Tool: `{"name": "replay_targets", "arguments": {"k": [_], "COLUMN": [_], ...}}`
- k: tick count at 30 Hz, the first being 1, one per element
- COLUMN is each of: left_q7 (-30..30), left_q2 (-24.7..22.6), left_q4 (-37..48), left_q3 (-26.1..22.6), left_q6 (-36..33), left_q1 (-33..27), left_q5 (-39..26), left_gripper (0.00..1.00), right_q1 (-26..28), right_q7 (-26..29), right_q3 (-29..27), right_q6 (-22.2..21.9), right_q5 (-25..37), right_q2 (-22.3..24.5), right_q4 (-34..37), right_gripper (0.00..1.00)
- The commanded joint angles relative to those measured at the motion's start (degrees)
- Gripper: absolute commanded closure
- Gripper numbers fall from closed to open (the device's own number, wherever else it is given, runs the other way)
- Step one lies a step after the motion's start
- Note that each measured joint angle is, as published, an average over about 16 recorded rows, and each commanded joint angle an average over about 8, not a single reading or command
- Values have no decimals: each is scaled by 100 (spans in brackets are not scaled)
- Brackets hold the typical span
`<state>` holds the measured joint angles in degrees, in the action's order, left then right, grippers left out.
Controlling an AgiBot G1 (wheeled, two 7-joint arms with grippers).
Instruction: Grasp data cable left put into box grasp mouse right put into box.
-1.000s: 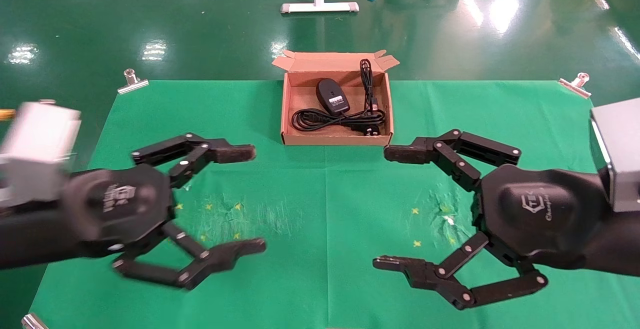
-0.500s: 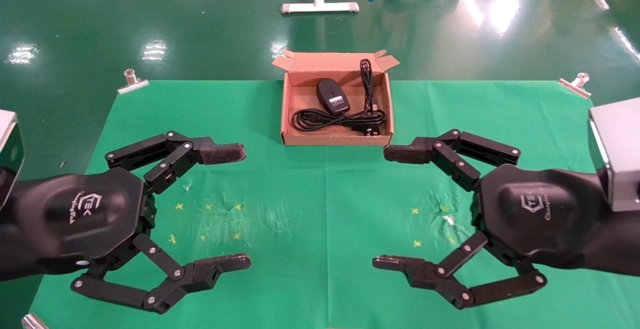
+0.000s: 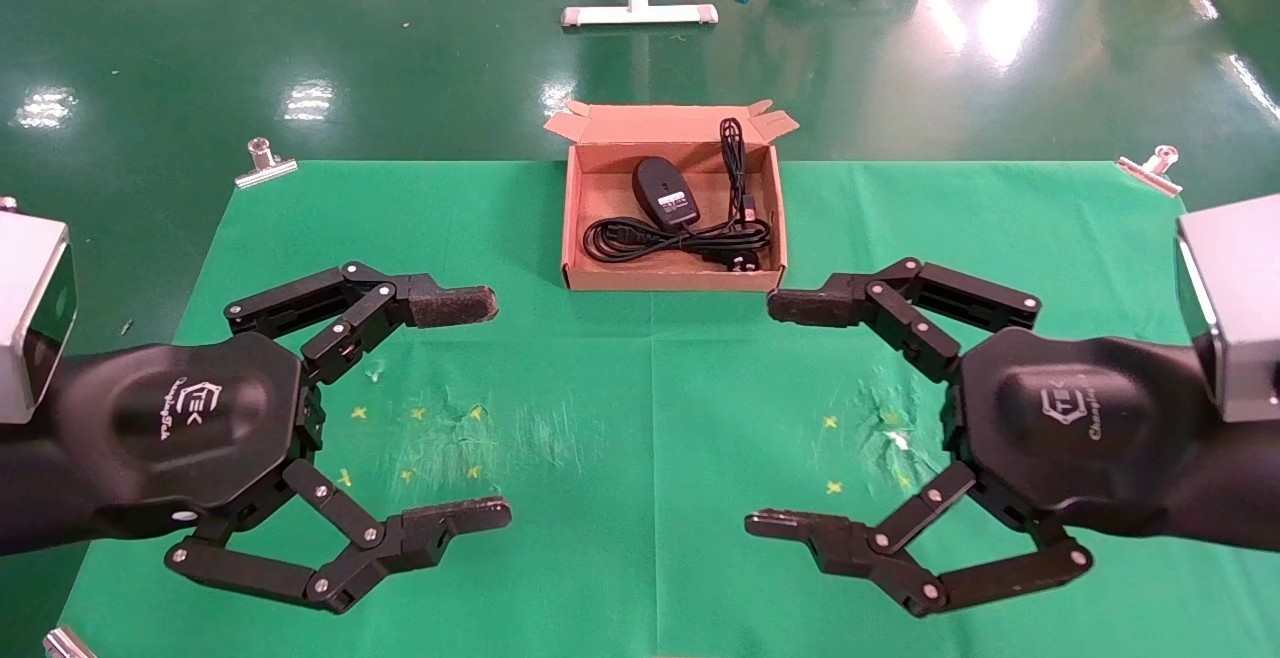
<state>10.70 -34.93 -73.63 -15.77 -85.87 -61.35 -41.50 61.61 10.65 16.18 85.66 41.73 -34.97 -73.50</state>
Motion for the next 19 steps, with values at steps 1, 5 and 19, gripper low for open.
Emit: {"name": "replay_targets", "arguments": {"k": [1,5,19], "left_q7": [3,7,10], "left_q2": [-3,-5,-10], "left_q4": [1,3,9], "left_q3": [-7,-16,-32], "left_q6": [7,15,26], "left_q1": [-7,-14,-25], "left_q5": [-11,-24,-46], "left_gripper": [0,0,0], "right_q1": [0,0,0], "right_q7": [0,0,0], "right_q3": [0,0,0], "right_q6": [-1,-1,-2], "right_q5": [1,2,2], "right_q2": [0,0,0], "right_q4": [0,0,0], "right_gripper": [0,0,0]}}
